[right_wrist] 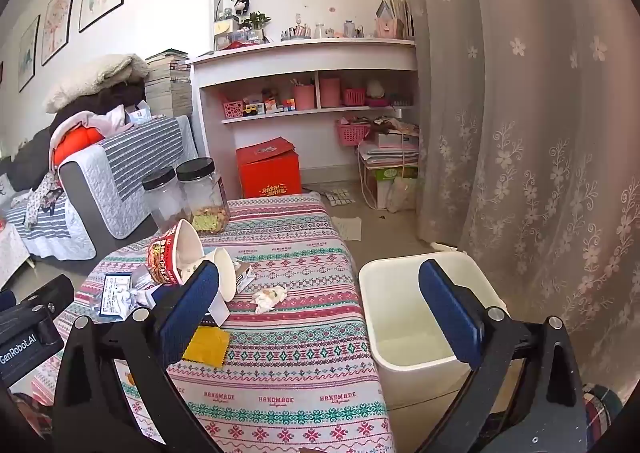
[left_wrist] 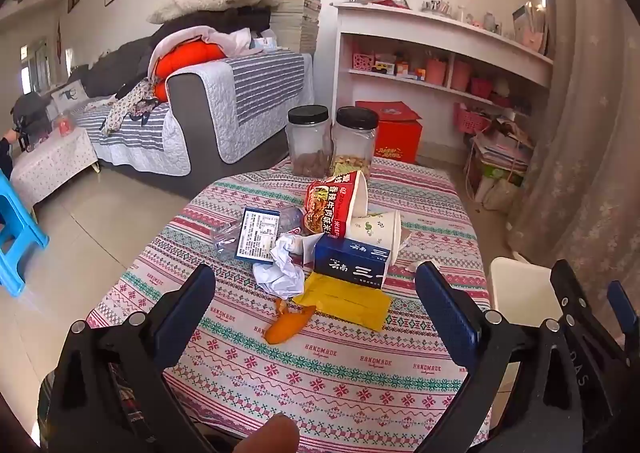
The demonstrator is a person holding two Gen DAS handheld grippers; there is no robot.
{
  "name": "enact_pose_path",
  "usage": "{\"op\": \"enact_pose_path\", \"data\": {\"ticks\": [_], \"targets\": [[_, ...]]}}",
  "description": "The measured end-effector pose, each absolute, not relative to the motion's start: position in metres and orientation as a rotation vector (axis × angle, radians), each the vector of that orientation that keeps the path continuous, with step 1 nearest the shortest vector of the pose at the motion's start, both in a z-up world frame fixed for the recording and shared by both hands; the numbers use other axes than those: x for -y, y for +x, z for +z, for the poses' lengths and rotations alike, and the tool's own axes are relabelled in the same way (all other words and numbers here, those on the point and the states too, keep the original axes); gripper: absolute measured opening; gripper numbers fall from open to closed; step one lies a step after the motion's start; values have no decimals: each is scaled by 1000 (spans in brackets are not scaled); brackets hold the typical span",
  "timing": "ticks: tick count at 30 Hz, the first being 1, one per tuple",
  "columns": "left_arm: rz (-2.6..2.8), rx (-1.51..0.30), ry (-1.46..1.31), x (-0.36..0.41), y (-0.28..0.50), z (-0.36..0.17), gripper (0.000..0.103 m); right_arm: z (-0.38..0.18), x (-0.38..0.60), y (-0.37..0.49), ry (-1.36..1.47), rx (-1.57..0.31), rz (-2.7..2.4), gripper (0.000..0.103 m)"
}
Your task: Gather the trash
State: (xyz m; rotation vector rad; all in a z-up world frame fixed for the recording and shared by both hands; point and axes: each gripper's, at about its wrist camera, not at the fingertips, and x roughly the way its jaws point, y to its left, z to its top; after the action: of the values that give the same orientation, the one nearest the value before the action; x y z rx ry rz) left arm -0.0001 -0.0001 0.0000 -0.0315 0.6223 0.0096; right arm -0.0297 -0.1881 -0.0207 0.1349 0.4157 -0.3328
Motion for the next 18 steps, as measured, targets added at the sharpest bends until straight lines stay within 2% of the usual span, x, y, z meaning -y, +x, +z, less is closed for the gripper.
{"op": "enact_pose_path", "data": {"ticks": [18], "targets": [[7, -648, -51, -3, 2, -7, 97, -21, 187, -34, 135, -423, -333, 96]]}}
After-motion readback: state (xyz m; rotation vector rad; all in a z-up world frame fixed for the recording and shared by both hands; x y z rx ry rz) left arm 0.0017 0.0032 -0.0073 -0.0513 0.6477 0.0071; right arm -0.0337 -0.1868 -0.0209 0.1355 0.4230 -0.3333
